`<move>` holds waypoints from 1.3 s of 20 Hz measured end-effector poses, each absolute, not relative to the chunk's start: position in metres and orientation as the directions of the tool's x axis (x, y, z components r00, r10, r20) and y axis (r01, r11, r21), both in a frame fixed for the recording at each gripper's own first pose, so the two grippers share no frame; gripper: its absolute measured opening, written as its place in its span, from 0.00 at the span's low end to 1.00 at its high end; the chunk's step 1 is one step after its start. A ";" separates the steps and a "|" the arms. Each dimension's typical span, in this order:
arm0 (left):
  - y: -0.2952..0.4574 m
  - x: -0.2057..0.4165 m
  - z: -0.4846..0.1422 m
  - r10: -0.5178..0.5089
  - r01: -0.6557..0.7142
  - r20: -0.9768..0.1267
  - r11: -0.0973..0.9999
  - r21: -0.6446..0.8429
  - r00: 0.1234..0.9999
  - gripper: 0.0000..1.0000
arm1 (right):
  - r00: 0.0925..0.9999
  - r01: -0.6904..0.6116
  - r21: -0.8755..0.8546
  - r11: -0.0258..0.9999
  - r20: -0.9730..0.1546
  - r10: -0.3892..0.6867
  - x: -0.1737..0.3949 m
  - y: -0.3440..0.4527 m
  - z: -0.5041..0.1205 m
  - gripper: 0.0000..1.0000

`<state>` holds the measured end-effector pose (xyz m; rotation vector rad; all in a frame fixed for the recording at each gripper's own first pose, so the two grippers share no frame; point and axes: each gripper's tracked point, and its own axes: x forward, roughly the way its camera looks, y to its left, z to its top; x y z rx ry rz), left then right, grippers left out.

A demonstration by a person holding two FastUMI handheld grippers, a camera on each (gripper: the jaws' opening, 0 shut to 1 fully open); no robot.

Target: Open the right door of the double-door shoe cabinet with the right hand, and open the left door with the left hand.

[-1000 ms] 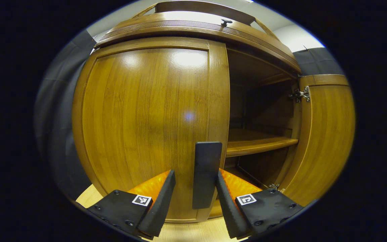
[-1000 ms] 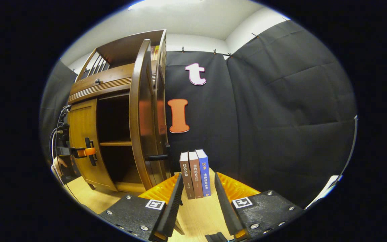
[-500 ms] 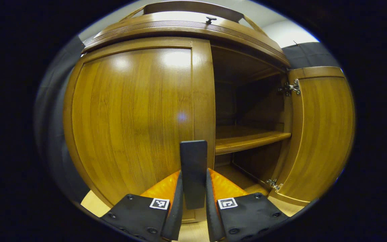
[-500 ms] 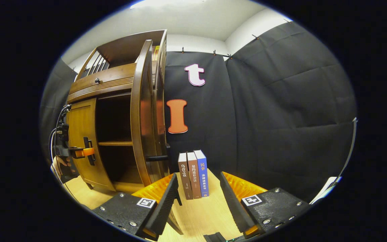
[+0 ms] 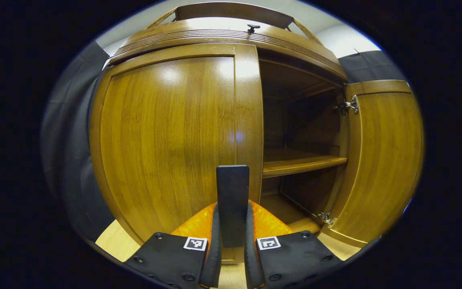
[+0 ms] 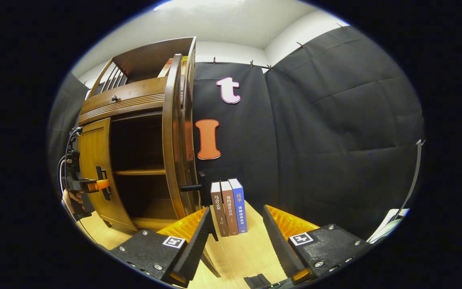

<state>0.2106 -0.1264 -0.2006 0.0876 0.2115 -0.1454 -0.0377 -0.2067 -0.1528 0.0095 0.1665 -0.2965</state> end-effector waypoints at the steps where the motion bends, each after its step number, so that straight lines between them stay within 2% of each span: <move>1: -0.126 0.204 -0.200 -0.140 0.159 -0.215 0.985 0.073 0.967 0.31 | 0.943 0.288 -0.022 0.957 -0.165 -0.288 -0.039 -0.203 -0.151 0.79; 9: -0.115 0.164 -0.192 -0.175 0.194 -0.215 0.979 0.068 0.961 0.30 | 0.950 0.268 -0.056 0.962 -0.151 -0.273 -0.047 -0.166 -0.135 0.80; 16: -0.102 0.135 -0.186 -0.191 0.214 -0.215 0.973 0.088 0.958 0.30 | 0.966 0.210 -0.047 0.977 -0.147 -0.214 -0.043 -0.128 -0.126 0.81; 17: -0.100 0.129 -0.186 -0.192 0.216 -0.215 0.972 0.092 0.958 0.30 | 0.966 0.207 -0.046 0.977 -0.148 -0.212 -0.044 -0.126 -0.125 0.92; 18: -0.097 0.125 -0.184 -0.195 0.218 -0.215 0.971 0.093 0.957 0.30 | 0.967 0.205 -0.047 0.978 -0.147 -0.209 -0.045 -0.123 -0.124 0.81; 21: -0.089 0.112 -0.182 -0.202 0.226 -0.219 0.970 0.091 0.955 0.29 | 0.969 0.199 -0.043 0.979 -0.141 -0.203 -0.045 -0.114 -0.119 0.81; 22: -0.085 0.107 -0.180 -0.204 0.228 -0.218 0.969 0.091 0.954 0.29 | 0.970 0.194 -0.037 0.980 -0.140 -0.197 -0.045 -0.110 -0.118 0.92; 23: -0.082 0.103 -0.179 -0.207 0.231 -0.217 0.968 0.094 0.954 0.29 | 0.972 0.185 -0.028 0.982 -0.140 -0.187 -0.046 -0.105 -0.118 0.81; 24: -0.079 0.098 -0.178 -0.210 0.234 -0.215 0.967 0.096 0.954 0.33 | 0.974 0.175 -0.022 0.984 -0.141 -0.176 -0.047 -0.099 -0.120 0.81; 25: -0.075 0.093 -0.177 -0.210 0.235 -0.215 0.967 0.096 0.954 0.33 | 0.975 0.168 -0.022 0.986 -0.145 -0.170 -0.047 -0.095 -0.121 0.92; 26: -0.070 0.089 -0.176 -0.209 0.234 -0.214 0.967 0.097 0.954 0.32 | 0.975 0.164 -0.026 0.986 -0.148 -0.166 -0.048 -0.091 -0.122 0.81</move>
